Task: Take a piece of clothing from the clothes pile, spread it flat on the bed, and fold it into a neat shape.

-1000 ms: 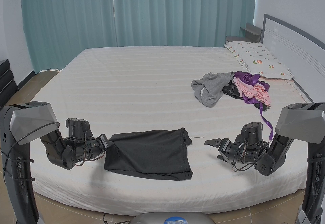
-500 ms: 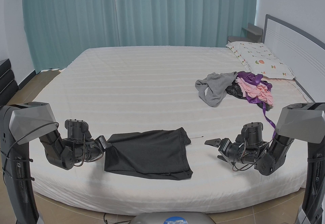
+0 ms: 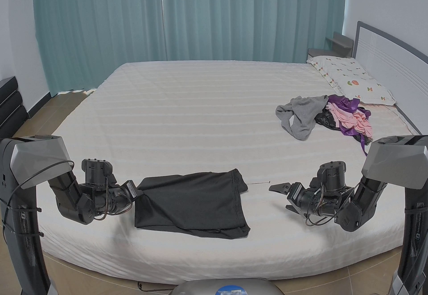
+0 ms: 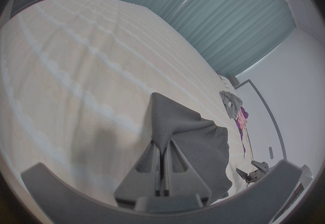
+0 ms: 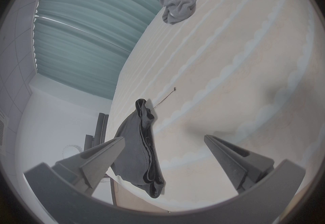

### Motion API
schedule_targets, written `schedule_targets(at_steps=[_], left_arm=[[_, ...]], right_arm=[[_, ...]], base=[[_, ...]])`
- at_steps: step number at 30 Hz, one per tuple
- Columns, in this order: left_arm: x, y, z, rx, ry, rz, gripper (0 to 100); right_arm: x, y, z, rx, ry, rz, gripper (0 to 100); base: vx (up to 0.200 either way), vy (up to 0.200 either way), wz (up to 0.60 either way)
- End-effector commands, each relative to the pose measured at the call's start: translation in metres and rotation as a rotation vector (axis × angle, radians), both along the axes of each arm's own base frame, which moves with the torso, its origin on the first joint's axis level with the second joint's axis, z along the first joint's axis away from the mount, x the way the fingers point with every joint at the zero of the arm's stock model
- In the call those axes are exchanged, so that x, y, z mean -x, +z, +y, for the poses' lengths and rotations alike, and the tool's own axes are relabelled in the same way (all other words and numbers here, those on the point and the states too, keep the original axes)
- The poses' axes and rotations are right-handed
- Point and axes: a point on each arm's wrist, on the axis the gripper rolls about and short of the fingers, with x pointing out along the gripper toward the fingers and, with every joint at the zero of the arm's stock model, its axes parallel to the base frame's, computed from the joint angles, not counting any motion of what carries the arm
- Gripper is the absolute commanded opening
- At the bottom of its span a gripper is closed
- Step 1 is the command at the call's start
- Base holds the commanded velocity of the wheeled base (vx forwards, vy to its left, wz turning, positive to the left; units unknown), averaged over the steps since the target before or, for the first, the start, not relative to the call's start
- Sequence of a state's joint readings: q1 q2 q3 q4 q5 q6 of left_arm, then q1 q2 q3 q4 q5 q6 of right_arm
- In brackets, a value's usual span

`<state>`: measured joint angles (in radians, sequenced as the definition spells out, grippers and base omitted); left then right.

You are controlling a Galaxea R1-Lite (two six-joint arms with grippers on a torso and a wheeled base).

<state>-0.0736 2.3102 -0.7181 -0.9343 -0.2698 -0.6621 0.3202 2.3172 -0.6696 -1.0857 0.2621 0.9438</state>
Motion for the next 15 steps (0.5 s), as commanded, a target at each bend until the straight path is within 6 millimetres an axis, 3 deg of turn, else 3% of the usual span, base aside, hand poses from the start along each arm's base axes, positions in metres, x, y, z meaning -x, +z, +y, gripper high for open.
schedule_targets(at_steps=[1,15], left_arm=[[0.0005,-0.0015,0.0028,-0.002,0.008,0.004,0],[0.0066,-0.0047,0.001,-0.031,-0.02,0.017,0]], right_arm=[[0.0002,-0.0003,0.0001,-0.001,0.0,0.002,100],[0.0002,-0.0003,0.0001,0.001,0.001,0.001,100]], base=[[0.0,0.2,0.0],[0.0,0.2,0.0]])
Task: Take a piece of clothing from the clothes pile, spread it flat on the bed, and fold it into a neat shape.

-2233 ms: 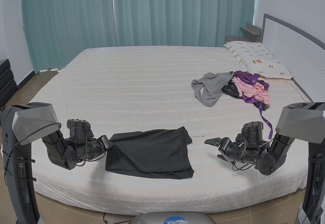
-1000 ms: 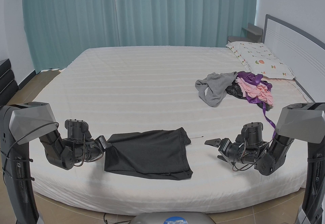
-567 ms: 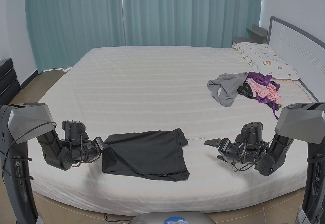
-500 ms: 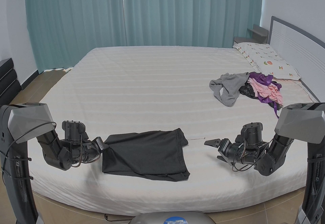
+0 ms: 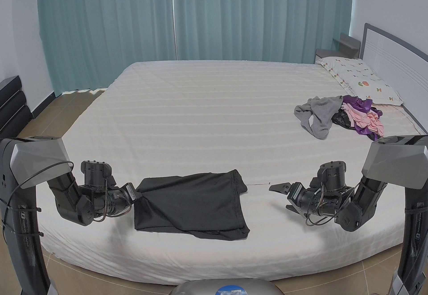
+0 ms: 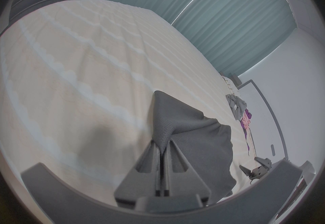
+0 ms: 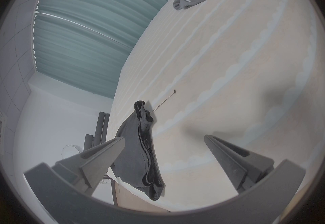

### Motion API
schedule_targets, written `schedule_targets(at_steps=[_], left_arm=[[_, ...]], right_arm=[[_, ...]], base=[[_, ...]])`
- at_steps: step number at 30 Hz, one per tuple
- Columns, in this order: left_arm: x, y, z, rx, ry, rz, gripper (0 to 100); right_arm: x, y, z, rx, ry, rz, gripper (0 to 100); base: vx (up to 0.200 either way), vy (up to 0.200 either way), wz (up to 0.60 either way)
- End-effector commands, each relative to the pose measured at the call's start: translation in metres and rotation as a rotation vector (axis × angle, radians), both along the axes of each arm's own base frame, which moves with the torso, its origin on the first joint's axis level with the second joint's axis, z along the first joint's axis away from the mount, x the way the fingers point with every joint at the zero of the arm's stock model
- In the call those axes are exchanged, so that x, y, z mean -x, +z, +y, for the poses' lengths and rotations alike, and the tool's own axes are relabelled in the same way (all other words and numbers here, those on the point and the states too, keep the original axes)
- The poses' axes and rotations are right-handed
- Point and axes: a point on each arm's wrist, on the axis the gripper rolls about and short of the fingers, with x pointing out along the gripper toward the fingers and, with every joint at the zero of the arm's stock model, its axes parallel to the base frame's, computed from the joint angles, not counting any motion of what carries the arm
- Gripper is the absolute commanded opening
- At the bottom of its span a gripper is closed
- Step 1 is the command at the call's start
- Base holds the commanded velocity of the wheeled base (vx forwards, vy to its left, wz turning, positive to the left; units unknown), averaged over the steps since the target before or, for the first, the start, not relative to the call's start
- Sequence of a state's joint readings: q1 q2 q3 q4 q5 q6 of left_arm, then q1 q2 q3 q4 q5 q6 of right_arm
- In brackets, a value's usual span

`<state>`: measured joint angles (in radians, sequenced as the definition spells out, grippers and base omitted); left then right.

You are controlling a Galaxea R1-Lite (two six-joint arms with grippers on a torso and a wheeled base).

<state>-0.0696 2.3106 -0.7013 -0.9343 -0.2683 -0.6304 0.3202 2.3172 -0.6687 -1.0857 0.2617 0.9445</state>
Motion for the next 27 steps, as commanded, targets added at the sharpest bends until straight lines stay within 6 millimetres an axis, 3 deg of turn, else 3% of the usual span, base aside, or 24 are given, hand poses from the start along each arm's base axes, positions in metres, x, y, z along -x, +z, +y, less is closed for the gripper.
schedule_targets(at_steps=[1,12,13,20,27], left_arm=[[0.004,-0.003,-0.001,-0.011,-0.013,0.012,0],[0.013,-0.007,-0.009,-0.015,-0.042,0.045,0],[0.014,-0.008,-0.009,-0.015,-0.042,0.046,100],[0.006,-0.005,-0.01,-0.011,-0.042,0.015,100],[-0.018,-0.009,-0.013,-0.006,-0.039,-0.038,100]], right_arm=[[0.0,0.0,0.001,0.0,0.003,0.0,100],[0.0,0.0,0.001,0.0,0.003,-0.002,100],[0.0,0.0,0.001,0.0,0.003,-0.002,100],[0.0,0.0,0.001,0.0,0.005,-0.002,100],[-0.001,0.0,0.002,0.0,0.006,-0.003,100]], base=[[0.0,0.0,0.0],[0.0,0.0,0.0],[0.0,0.0,0.0],[0.0,0.0,0.0],[0.0,0.0,0.0]])
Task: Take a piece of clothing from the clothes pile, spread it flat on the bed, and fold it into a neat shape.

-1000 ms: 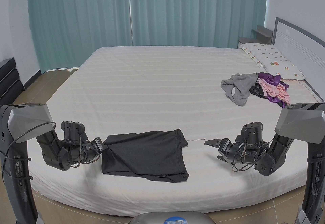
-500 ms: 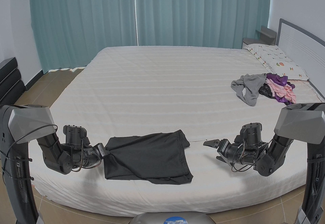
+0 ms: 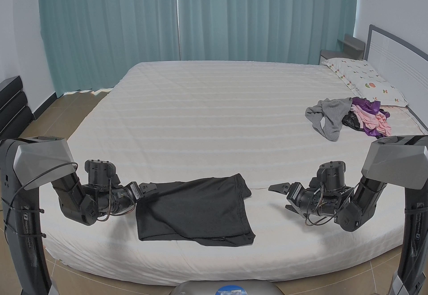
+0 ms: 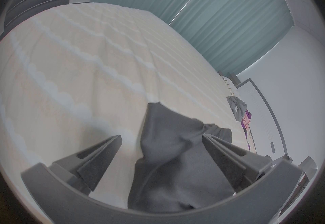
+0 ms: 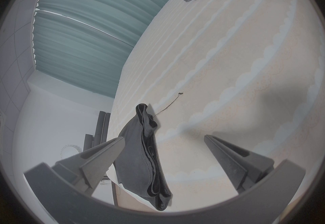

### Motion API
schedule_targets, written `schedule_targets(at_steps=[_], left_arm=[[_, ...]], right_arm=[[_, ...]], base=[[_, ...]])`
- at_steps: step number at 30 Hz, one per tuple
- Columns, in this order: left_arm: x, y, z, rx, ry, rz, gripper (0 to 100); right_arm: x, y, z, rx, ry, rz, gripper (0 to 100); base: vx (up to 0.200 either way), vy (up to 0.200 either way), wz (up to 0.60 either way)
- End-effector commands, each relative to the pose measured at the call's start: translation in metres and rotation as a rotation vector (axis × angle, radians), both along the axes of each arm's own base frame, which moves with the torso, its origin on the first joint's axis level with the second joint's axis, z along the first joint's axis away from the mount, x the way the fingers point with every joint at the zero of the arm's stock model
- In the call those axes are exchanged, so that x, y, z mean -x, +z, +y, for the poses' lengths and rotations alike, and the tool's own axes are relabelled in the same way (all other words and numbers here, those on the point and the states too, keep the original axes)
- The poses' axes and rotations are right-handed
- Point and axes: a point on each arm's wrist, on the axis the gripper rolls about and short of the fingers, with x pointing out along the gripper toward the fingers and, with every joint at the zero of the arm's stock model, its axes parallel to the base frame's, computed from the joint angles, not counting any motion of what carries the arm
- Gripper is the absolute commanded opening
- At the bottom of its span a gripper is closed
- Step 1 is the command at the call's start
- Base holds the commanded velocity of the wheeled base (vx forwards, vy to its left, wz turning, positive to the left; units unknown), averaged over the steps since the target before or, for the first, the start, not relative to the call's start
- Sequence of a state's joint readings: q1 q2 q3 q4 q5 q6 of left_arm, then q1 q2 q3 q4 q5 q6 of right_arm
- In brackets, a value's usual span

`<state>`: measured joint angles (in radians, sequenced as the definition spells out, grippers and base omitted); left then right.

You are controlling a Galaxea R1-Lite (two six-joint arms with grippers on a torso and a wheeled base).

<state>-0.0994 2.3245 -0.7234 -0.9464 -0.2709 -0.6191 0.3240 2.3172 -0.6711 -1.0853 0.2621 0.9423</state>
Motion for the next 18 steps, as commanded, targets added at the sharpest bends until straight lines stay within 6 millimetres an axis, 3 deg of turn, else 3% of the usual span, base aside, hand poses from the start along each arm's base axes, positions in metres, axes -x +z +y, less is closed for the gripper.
schedule_targets(at_steps=[1,3,4,18], left_arm=[[-0.015,-0.011,-0.003,-0.003,-0.004,-0.012,100],[-0.016,-0.012,-0.004,-0.003,-0.01,-0.012,100],[-0.016,-0.012,-0.005,0.0,-0.015,-0.013,0],[-0.028,-0.013,-0.001,-0.026,0.042,-0.055,0]], right_arm=[[-0.001,-0.002,0.001,-0.001,0.001,0.001,100],[-0.001,-0.002,0.001,0.0,0.001,0.003,100],[-0.001,-0.002,0.001,-0.001,0.001,0.001,100],[-0.001,-0.004,0.0,0.002,-0.001,0.008,100]], base=[[0.0,0.0,0.0],[0.0,0.0,0.0],[0.0,0.0,0.0],[0.0,0.0,0.0]])
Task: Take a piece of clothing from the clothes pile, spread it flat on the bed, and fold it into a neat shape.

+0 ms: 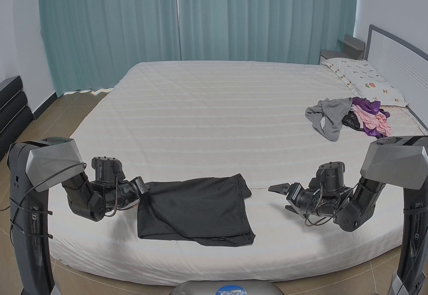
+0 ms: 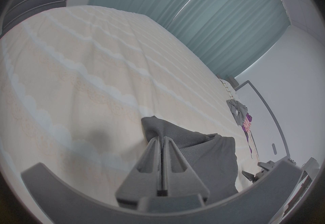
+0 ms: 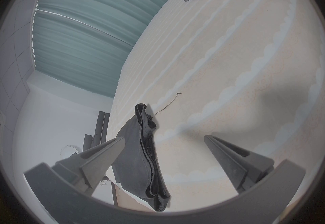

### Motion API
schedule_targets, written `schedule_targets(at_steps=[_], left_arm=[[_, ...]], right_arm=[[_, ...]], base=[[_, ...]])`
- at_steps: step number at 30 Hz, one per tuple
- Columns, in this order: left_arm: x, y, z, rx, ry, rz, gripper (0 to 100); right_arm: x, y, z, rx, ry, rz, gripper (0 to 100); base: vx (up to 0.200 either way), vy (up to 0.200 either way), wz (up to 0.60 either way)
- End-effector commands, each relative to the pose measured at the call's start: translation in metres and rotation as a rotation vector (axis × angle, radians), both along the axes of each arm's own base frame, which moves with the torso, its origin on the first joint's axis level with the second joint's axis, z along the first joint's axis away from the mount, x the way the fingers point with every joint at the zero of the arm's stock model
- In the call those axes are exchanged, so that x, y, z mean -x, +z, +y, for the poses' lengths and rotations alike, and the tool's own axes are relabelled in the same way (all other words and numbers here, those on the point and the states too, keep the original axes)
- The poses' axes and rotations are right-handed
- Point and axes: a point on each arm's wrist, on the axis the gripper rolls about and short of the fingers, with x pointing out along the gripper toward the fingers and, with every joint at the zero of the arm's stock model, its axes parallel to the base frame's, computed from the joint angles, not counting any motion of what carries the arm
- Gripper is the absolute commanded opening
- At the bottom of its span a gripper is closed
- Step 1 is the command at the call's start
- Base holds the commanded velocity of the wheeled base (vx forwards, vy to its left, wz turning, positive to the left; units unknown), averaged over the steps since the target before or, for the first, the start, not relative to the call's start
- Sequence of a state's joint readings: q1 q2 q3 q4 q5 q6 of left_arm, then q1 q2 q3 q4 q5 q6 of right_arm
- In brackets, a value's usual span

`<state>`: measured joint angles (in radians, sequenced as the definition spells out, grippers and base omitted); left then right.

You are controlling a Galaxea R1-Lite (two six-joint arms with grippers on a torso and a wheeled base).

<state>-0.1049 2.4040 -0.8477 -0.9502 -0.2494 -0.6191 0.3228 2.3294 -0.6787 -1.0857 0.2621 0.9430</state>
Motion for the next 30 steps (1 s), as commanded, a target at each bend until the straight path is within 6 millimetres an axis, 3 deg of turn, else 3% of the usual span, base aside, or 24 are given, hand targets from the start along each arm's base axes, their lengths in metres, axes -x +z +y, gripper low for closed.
schedule_targets(at_steps=[1,12,13,19,23,25,28,29,30], left_arm=[[-0.001,-0.004,0.004,-0.03,0.051,-0.017,0],[0.003,-0.008,0.003,-0.047,0.087,-0.038,0],[0.003,-0.008,0.003,-0.047,0.087,-0.038,100],[0.007,-0.003,0.009,-0.02,0.118,-0.029,100],[0.01,0.022,0.024,0.047,0.182,-0.055,100],[0.016,0.033,0.027,0.07,0.2,-0.064,100],[0.034,0.062,0.047,0.067,0.253,-0.122,100],[0.035,0.065,0.049,0.065,0.258,-0.129,100],[0.044,0.086,0.058,0.067,0.281,-0.184,100]], right_arm=[[0.001,-0.001,0.0,0.001,0.001,0.004,100],[0.002,-0.001,0.0,0.002,0.0,0.005,100],[0.002,-0.001,0.0,0.002,0.0,0.005,100],[0.001,0.006,-0.002,0.002,-0.011,-0.014,100],[0.01,0.024,-0.009,-0.003,-0.023,-0.039,100],[0.017,0.036,-0.013,-0.005,-0.03,-0.062,100],[0.04,0.075,-0.033,0.008,-0.083,-0.156,100],[0.043,0.079,-0.035,0.009,-0.087,-0.165,100],[0.058,0.096,-0.044,0.03,-0.1,-0.22,100]], base=[[0.0,0.0,0.0],[0.0,0.0,0.0],[0.0,0.0,0.0],[0.0,0.0,0.0],[0.0,0.0,0.0],[0.0,0.0,0.0],[0.0,0.0,0.0],[0.0,0.0,0.0],[0.0,0.0,0.0]])
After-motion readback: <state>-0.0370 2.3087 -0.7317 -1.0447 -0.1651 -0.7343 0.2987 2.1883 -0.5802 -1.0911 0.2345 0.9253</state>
